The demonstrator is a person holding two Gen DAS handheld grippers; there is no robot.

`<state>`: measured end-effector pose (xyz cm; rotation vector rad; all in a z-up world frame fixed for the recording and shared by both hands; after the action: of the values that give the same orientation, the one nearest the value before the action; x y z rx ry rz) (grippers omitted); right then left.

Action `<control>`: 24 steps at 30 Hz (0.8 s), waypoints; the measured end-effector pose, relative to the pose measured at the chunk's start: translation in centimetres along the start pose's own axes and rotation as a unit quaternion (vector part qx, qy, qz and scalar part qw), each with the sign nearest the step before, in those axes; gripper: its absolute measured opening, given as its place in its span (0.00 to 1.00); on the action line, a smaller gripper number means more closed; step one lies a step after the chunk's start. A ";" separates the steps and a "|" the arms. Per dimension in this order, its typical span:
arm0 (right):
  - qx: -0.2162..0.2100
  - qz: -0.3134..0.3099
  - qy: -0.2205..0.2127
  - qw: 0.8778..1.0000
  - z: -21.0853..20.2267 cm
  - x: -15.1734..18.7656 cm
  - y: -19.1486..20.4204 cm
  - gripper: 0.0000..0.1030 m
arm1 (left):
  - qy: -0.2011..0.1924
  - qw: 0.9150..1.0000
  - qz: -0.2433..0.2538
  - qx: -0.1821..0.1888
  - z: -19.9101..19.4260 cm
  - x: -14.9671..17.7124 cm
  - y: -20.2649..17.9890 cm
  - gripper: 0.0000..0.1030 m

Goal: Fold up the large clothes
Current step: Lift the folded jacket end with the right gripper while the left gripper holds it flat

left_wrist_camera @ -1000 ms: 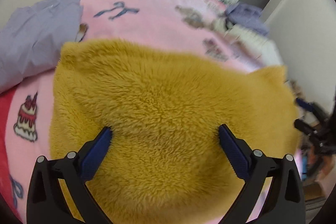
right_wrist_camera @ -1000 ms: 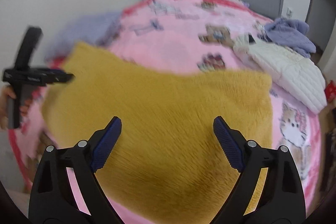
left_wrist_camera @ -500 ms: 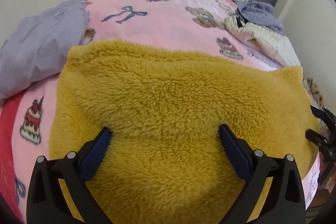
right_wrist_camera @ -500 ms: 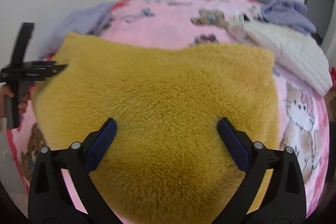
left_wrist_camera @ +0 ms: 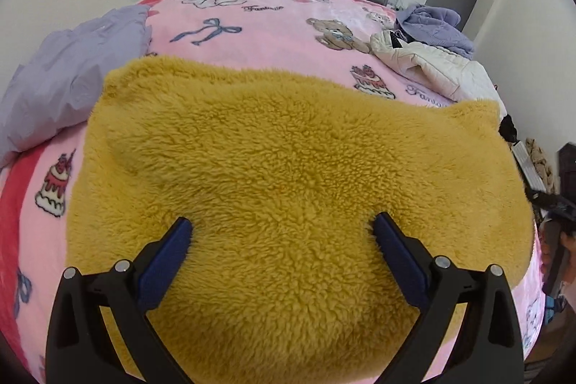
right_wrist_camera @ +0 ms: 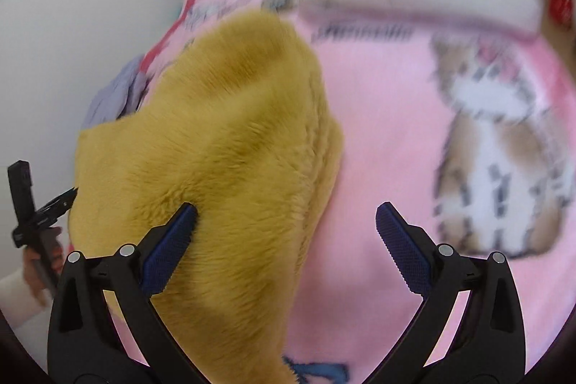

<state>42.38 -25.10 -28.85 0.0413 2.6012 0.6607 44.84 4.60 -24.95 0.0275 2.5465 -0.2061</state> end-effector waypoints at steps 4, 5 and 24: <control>-0.082 0.057 0.068 0.993 3.5 0.9 -1.5 0.92 | 0.008 1.000 -0.010 0.009 0.6 0.1 0.6 0.96; -0.094 0.067 0.081 0.990 4.1 1.1 -1.7 0.92 | 0.010 1.000 -0.006 0.009 0.6 0.1 0.6 0.96; -0.157 0.128 0.153 0.967 6.9 1.8 -0.5 0.93 | 0.035 0.999 0.002 0.014 1.5 0.6 1.2 0.96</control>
<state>43.78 -22.23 -35.27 0.1914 2.7697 1.2561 45.25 5.55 -26.73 0.0519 2.6128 -0.2423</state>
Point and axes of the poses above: each gripper's, at about its wrist camera, not at the fingertips, and z roughly the way its jaws point, y to its left, x to its underside, the point moved 8 cm from there along z, roughly the way its jaws point, and after that the axes turned 2 degrees about z, right-handed, at the moved point
